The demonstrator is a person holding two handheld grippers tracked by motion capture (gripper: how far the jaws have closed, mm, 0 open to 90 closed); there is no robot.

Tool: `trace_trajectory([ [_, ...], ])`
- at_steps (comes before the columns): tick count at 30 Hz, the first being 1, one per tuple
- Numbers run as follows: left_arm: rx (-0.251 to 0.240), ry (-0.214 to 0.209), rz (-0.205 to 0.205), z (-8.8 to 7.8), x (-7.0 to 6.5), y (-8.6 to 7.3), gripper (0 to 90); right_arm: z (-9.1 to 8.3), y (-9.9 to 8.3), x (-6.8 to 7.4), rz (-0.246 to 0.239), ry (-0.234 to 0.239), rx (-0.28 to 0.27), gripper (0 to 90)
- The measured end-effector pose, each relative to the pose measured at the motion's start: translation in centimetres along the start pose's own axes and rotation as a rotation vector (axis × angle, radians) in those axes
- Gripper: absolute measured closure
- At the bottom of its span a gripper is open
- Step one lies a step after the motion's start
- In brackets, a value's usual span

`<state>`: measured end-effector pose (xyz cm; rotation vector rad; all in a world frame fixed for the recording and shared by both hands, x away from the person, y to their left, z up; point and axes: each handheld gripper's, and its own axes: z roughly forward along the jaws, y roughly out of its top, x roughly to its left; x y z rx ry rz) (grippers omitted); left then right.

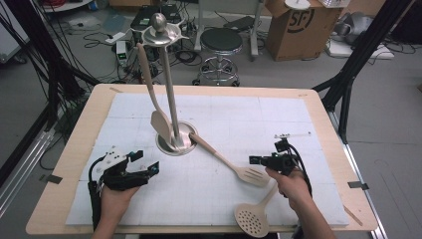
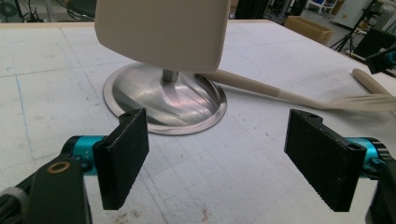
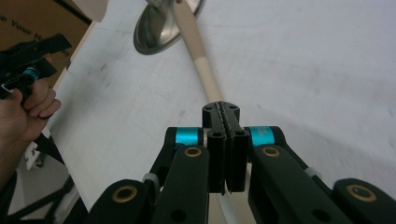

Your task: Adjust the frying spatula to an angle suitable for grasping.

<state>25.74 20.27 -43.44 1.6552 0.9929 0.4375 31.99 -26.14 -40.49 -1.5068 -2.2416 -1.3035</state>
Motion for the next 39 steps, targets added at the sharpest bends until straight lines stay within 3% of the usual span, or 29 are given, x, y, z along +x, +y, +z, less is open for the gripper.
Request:
trace_trajectory([
  [6,-0.012,0.000,-0.006,-0.3,0.2,0.0,22.5,3.8,2.1,1.0,-0.056,-0.037,0.111,90.0],
  [8,-0.015,0.005,-0.013,-0.4,0.3,0.0,22.5,4.0,2.3,0.7,-0.061,-0.057,0.105,90.0],
  [13,-0.014,0.006,-0.013,-0.5,0.4,-0.1,22.6,2.2,1.7,-1.7,-0.008,-0.118,0.096,90.0],
  [15,-0.012,0.002,-0.009,-0.5,0.3,-0.1,22.5,1.3,1.3,-2.9,0.035,-0.141,0.097,90.0],
  [19,-0.011,0.003,-0.006,-0.3,0.1,0.0,22.6,0.6,-0.1,-4.6,0.074,-0.177,0.128,90.0],
  [24,-0.004,0.002,-0.004,-0.1,0.0,0.0,22.5,0.8,-1.5,-4.9,0.082,-0.176,0.170,90.0],
  [26,-0.005,0.001,-0.005,-0.1,0.0,0.0,22.5,0.9,-1.7,-4.7,0.091,-0.150,0.187,90.0],
  [28,-0.004,0.003,-0.006,-0.1,0.0,0.0,22.6,1.1,-1.7,-4.5,0.071,-0.160,0.184,90.0],
  [32,-0.005,0.005,-0.005,-0.1,0.1,0.0,22.5,1.3,-1.1,-4.2,0.074,-0.172,0.159,90.0],
  [37,-0.005,0.002,-0.006,-0.1,0.2,-0.1,22.6,1.9,0.6,-3.0,0.046,-0.113,0.131,86.3],
  [39,-0.006,0.001,-0.009,-0.2,0.1,0.0,22.5,2.4,1.3,-2.4,0.043,-0.083,0.129,79.3],
])
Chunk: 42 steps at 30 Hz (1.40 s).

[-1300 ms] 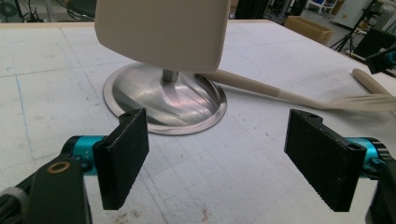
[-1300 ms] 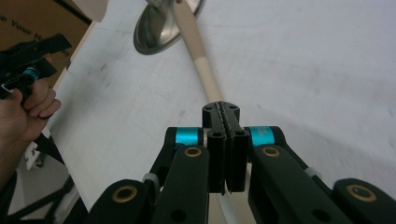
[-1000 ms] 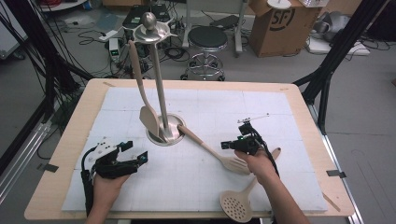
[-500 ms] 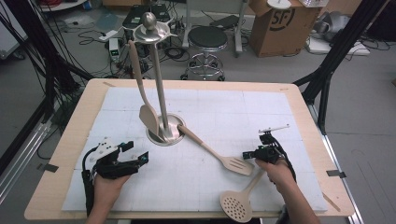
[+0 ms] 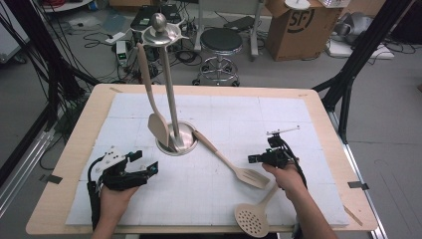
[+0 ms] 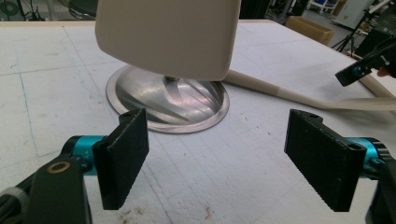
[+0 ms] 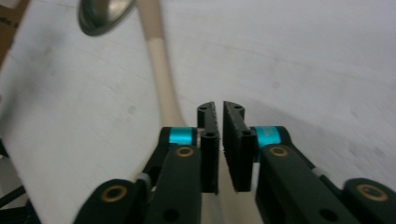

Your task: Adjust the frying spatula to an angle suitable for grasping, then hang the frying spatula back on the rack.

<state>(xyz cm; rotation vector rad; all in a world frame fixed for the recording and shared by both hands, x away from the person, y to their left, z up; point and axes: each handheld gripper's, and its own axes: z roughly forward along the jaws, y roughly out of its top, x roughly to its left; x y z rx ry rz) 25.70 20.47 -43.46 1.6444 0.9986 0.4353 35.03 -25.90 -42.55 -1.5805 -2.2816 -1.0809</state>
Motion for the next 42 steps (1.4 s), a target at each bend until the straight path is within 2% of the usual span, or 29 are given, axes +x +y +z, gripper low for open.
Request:
trace_trajectory([
  [3,-0.002,0.000,0.001,0.0,0.0,0.0,22.6,0.7,1.1,0.8,0.002,0.050,-0.004,75.7],
  [6,-0.002,0.000,0.001,0.0,0.1,0.0,22.6,1.6,1.9,1.2,0.003,0.081,0.030,68.8],
  [7,-0.001,0.001,0.003,0.0,0.1,0.0,22.5,1.9,2.2,1.4,-0.005,0.082,0.042,68.0],
  [10,0.000,0.000,0.003,0.0,0.1,0.0,22.5,2.5,3.0,1.9,0.010,0.118,0.046,67.4],
  [14,-0.002,-0.003,0.000,0.2,0.1,0.0,22.5,3.5,3.7,2.5,0.002,0.131,0.081,66.3],
  [17,-0.001,-0.005,0.000,0.2,0.2,0.1,22.5,4.0,3.9,2.6,0.003,0.146,0.086,66.0],
  [20,0.002,-0.008,0.001,0.3,0.2,0.1,22.5,4.4,3.9,2.4,0.002,0.126,0.112,64.8],
  [29,0.000,-0.014,0.001,0.5,0.0,0.2,22.5,5.5,4.0,2.5,0.005,0.133,0.128,61.0],
  [34,-0.002,-0.013,0.002,0.5,0.1,0.2,22.5,6.3,4.0,2.8,-0.017,0.123,0.148,60.8],
  [38,-0.001,-0.015,0.001,0.4,0.0,0.2,22.5,6.9,3.9,2.8,-0.047,0.081,0.188,62.1],
  [40,0.000,-0.014,0.003,0.4,0.1,0.2,22.5,7.0,3.9,2.9,-0.052,0.093,0.193,63.9],
  [42,-0.001,-0.015,0.001,0.4,0.1,0.2,22.5,7.1,3.8,3.2,-0.070,0.082,0.199,63.8],
])
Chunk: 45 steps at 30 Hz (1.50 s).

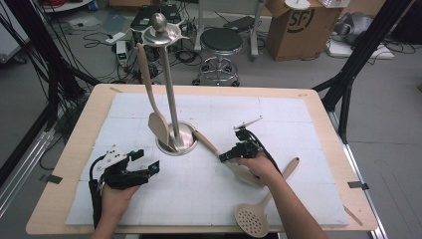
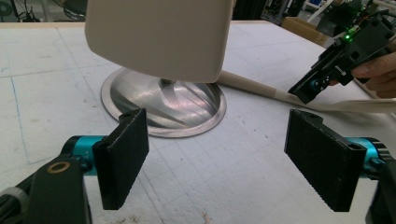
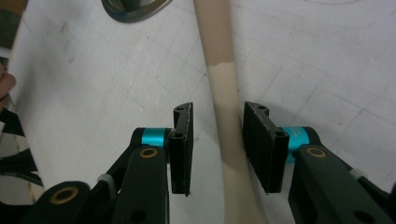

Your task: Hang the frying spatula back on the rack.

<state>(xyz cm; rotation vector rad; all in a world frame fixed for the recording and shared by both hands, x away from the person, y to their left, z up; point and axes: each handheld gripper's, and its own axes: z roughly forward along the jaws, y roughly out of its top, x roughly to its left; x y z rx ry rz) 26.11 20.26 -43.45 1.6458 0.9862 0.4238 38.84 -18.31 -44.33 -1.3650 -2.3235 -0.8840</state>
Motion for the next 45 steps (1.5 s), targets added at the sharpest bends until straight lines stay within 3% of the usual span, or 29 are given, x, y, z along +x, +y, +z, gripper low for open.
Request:
trace_trajectory([
  [4,0.001,0.000,0.000,0.0,-0.1,0.0,22.5,0.0,0.0,0.2,-0.013,-0.010,0.004,64.6],
  [9,0.003,-0.001,0.003,0.0,-0.1,0.0,22.5,0.2,-0.2,1.0,-0.077,-0.054,0.016,65.7],
  [14,0.004,-0.001,0.003,0.1,-0.2,0.0,22.5,0.7,-0.3,2.7,-0.192,-0.183,0.034,68.7],
  [17,0.008,-0.005,0.008,0.1,-0.4,0.0,22.5,1.0,-0.4,3.3,-0.217,-0.230,0.036,68.5],
  [21,0.011,-0.006,0.010,0.1,-0.5,0.0,22.5,1.1,-0.3,3.2,-0.207,-0.248,0.033,75.7],
  [28,0.012,-0.006,0.010,0.2,-0.5,0.0,22.5,1.3,-0.3,3.3,-0.246,-0.275,0.026,75.8],
  [36,0.013,-0.008,0.014,0.3,-0.7,0.0,22.5,1.3,-0.7,3.4,-0.230,-0.278,0.006,76.8],
  [39,0.013,-0.004,0.010,0.2,-0.5,0.0,22.5,1.5,-0.9,3.7,-0.257,-0.305,-0.009,76.9],
  [45,0.015,-0.003,0.013,0.2,-0.5,0.0,22.5,1.2,-1.3,3.4,-0.227,-0.278,-0.035,78.2],
])
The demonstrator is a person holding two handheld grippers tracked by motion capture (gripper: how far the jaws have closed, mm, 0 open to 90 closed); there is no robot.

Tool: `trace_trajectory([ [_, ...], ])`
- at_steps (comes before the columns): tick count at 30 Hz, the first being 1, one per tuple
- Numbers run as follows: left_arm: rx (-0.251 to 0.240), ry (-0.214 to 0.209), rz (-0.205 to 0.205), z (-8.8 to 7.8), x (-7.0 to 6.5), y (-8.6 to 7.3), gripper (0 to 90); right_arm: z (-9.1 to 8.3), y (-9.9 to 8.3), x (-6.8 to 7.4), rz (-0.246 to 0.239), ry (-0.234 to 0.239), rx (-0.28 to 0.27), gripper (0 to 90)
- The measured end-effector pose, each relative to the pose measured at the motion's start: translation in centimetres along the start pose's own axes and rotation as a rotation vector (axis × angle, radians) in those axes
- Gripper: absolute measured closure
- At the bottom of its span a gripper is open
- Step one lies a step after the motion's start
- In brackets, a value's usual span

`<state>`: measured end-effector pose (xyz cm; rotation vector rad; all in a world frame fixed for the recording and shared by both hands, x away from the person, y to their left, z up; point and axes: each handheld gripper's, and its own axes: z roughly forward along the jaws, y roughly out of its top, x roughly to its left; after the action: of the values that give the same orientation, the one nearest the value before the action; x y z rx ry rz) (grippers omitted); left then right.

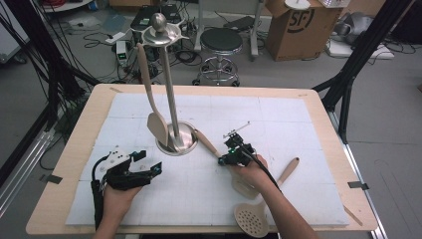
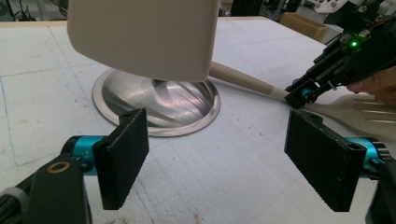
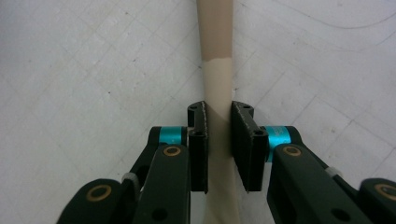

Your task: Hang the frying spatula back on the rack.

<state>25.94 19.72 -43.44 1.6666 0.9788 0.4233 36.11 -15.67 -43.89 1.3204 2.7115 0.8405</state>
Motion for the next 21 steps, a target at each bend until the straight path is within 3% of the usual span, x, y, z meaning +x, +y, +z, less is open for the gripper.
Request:
trace_trajectory([
  [6,-0.006,0.007,-0.012,-0.3,0.4,-0.1,22.5,-0.4,-0.2,-0.5,0.028,0.048,-0.026,78.4],
  [12,-0.018,0.012,-0.015,-0.6,0.3,-0.1,22.5,-1.8,0.0,-0.7,0.045,0.131,-0.168,78.6],
  [14,-0.015,0.011,-0.012,-0.6,0.3,-0.1,22.6,-2.1,0.0,-0.7,0.048,0.154,-0.192,78.6],
  [19,-0.016,0.010,-0.015,-0.7,0.4,-0.1,22.5,-2.6,0.1,-0.7,0.048,0.175,-0.232,78.6],
  [21,-0.015,0.011,-0.015,-0.7,0.4,-0.1,22.6,-2.6,0.1,-0.6,0.037,0.156,-0.240,78.6],
])
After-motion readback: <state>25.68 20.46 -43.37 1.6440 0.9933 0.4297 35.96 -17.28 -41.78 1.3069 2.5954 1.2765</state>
